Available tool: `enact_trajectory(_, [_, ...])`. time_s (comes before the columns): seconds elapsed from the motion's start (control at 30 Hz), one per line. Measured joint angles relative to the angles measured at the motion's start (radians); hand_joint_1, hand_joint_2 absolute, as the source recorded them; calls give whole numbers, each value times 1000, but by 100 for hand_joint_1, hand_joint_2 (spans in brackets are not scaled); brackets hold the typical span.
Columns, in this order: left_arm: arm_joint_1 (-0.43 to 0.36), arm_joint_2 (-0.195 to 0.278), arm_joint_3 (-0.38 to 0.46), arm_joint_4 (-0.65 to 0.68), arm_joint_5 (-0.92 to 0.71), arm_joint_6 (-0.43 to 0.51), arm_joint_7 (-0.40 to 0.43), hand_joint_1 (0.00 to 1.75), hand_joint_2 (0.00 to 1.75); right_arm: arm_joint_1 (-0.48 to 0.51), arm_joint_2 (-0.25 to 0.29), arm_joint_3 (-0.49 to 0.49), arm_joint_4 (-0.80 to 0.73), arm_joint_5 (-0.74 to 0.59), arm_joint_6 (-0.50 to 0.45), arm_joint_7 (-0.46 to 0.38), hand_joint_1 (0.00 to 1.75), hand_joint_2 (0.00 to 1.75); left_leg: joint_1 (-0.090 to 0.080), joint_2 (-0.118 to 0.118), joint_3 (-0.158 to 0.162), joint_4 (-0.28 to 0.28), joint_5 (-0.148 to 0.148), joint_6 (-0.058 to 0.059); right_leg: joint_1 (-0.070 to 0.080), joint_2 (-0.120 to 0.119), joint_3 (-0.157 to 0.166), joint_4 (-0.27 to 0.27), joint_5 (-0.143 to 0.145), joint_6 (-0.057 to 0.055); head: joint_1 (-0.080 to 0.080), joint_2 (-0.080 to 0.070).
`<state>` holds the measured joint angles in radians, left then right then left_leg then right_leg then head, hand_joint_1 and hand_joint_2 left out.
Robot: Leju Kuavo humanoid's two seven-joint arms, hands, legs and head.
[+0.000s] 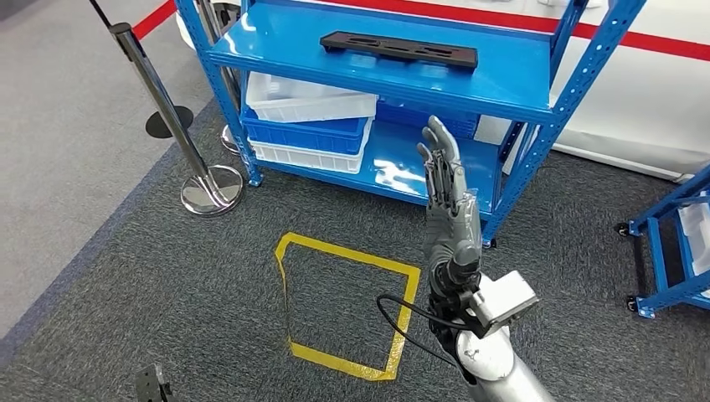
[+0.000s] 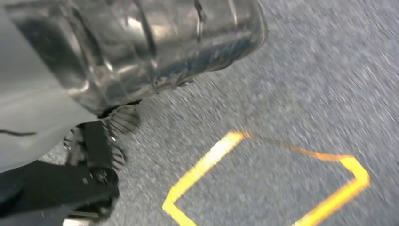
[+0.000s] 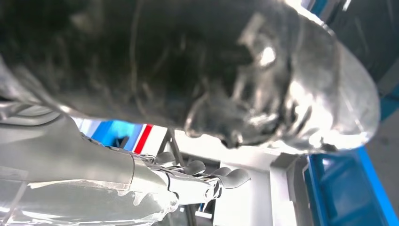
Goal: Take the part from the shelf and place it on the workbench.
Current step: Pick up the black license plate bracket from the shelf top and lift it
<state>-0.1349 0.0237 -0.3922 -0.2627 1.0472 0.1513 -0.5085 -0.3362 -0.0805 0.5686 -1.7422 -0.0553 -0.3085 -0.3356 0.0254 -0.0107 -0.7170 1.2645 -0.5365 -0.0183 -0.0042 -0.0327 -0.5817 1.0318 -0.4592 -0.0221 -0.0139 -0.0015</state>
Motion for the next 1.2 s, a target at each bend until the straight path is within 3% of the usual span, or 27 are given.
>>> enact_trajectory(0.03, [1,0,0,0,1,1,1,0,0,0,0,0,0,0,0,1,0,0,-4,11,28,-68,43,7,2,-9,6,0,-3,0,0,0])
enact_trajectory(0.1, [-1,0,0,0,2,2,2,0,0,0,0,1,-1,0,-1,2,0,0,-19,50,84,-190,92,21,8,-27,14,0,-10,4,1,0])
enact_trajectory(0.17, [-4,0,0,0,2,4,2,0,0,0,0,1,-2,0,-2,3,0,0,-31,65,100,-230,95,32,12,-44,15,0,-13,11,1,0])
enact_trajectory(0.23, [-2,0,0,0,2,5,2,0,0,0,0,1,-3,0,-4,5,0,0,-29,45,100,-239,100,41,11,-56,17,0,-17,20,2,0])
enact_trajectory(0.3, [0,0,-1,1,2,7,1,0,0,-1,0,1,-5,1,-7,6,0,0,-23,27,105,-249,106,53,9,-29,2,40,-47,29,3,0])
enact_trajectory(0.37, [-1,0,-1,1,2,10,0,0,0,2,-1,1,-7,1,-10,8,0,0,-20,9,107,-253,109,60,5,13,-53,155,-106,34,6,0])
enact_trajectory(0.4, [-1,0,-1,1,2,11,-1,0,0,5,-1,1,-7,1,-11,9,0,0,-20,0,106,-252,109,61,3,22,-86,221,-131,36,7,0])
enact_trajectory(0.43, [-2,0,-2,1,1,12,-1,0,0,8,-1,1,-7,1,-12,10,0,0,-20,-9,106,-251,109,62,2,25,-111,267,-140,37,7,0])
enact_trajectory(0.47, [-1,0,-3,1,1,13,-1,0,0,10,-2,1,-7,1,-13,10,0,0,-20,-18,106,-250,108,62,1,26,-120,278,-130,37,7,0])
enact_trajectory(0.5, [-1,0,-5,1,2,14,-1,0,0,11,-2,1,-7,1,-13,10,0,0,-20,-26,107,-247,107,61,-1,27,-110,248,-100,37,7,0])
enact_trajectory(0.57, [0,-1,-7,1,2,14,-1,0,0,11,-2,1,-8,0,-16,6,0,0,-20,-42,107,-242,104,57,-3,38,-57,121,-27,33,7,0])
enact_trajectory(0.63, [0,-2,-8,1,3,14,0,0,0,11,-2,1,-8,-2,-18,1,0,0,-21,-51,101,-236,101,48,-4,54,-17,26,4,29,6,0])
enact_trajectory(0.73, [3,-2,-8,1,2,14,0,0,0,12,-2,1,-10,-6,-18,-3,0,0,-21,-56,96,-240,105,35,-1,59,-12,6,5,20,5,0])
enact_trajectory(0.87, [4,-2,-10,1,1,15,0,0,0,12,-1,1,-13,-22,-15,-15,0,0,-19,-56,101,-248,106,44,1,59,-10,0,8,16,4,0])
enact_trajectory(1.2, [2,-2,-11,1,0,1,0,0,0,12,-1,1,-13,-25,-13,-17,0,0,-15,-55,106,-255,110,31,5,60,-10,1,8,9,5,0])
